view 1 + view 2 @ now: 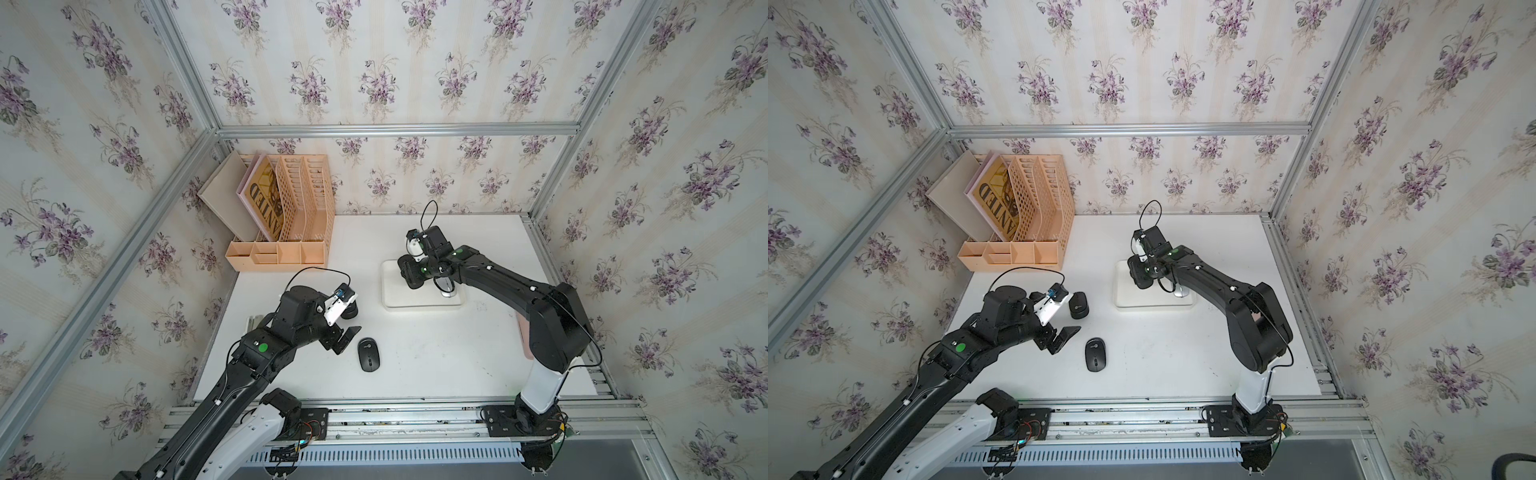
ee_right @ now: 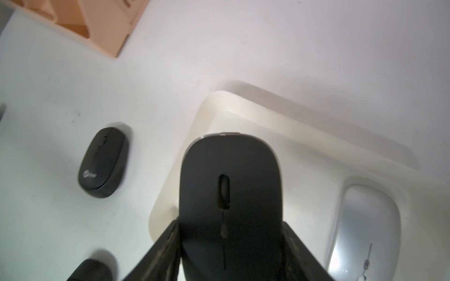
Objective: Put the mouse in the storage box
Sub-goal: Place the mouse in the storage box.
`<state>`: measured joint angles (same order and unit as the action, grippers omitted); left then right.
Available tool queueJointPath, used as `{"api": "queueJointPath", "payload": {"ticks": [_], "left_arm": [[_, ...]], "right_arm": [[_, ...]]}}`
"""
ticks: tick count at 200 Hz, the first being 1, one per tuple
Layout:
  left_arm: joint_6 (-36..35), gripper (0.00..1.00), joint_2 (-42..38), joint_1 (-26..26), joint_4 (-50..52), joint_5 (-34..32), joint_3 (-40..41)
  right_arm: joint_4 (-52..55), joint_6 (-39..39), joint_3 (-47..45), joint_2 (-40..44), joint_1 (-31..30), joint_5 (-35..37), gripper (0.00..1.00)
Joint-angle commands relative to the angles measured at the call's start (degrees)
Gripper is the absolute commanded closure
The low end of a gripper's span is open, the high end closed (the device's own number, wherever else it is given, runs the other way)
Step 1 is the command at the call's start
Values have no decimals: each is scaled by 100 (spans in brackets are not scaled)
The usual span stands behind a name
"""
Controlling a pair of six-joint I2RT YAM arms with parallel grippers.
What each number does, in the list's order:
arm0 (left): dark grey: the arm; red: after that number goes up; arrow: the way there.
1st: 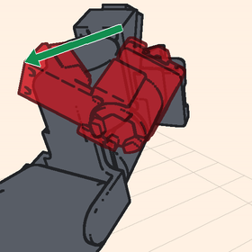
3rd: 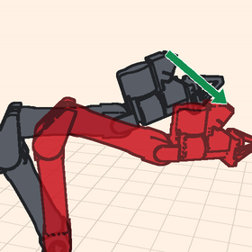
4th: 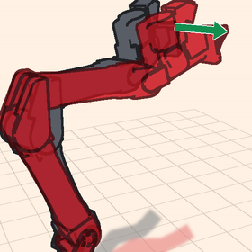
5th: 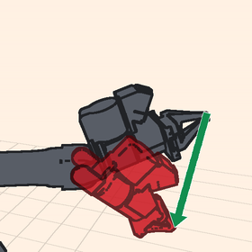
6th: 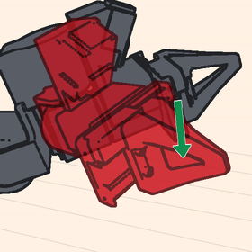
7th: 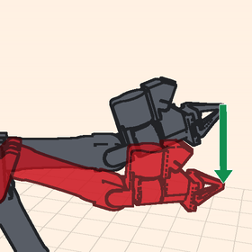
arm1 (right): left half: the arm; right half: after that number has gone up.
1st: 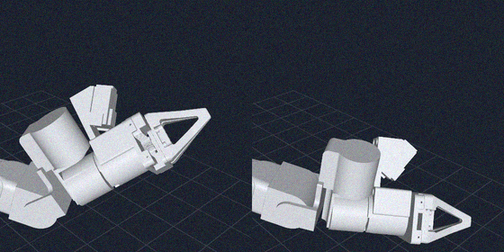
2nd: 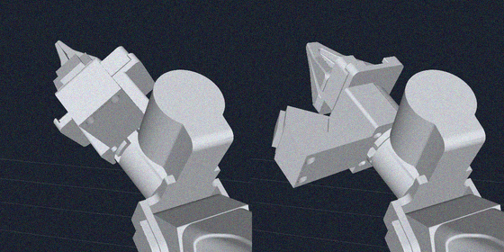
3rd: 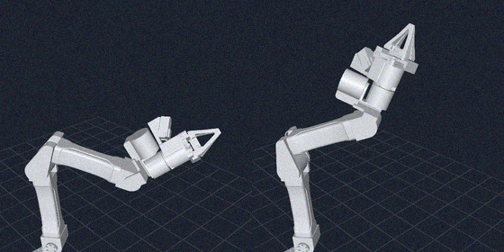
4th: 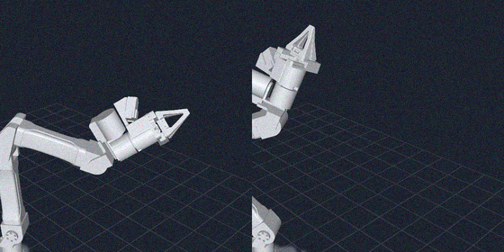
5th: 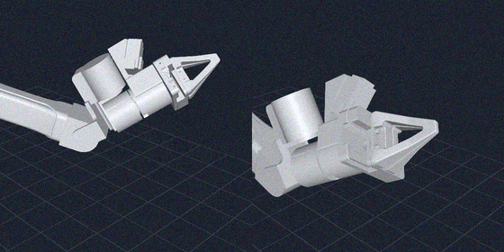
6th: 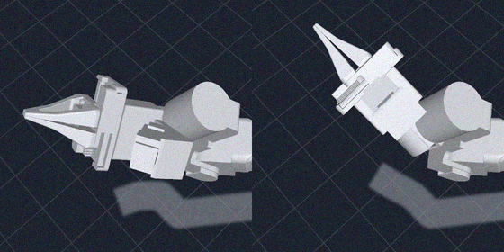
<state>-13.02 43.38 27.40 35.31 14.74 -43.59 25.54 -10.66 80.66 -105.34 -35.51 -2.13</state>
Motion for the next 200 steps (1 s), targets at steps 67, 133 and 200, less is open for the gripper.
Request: {"api": "queueJointPath", "payload": {"ticks": [67,133,200], "left_arm": [[21,1,-10,-2,-64,29,-32],[18,1,13,-4,-68,47,-24],[20,1,17,2,-77,73,-19]], "right_arm": [[-72,-933,-254,-598,48,987,48],[-83,-1091,-502,-658,47,1428,49],[-225,-1237,-745,-505,51,1720,40]]}}
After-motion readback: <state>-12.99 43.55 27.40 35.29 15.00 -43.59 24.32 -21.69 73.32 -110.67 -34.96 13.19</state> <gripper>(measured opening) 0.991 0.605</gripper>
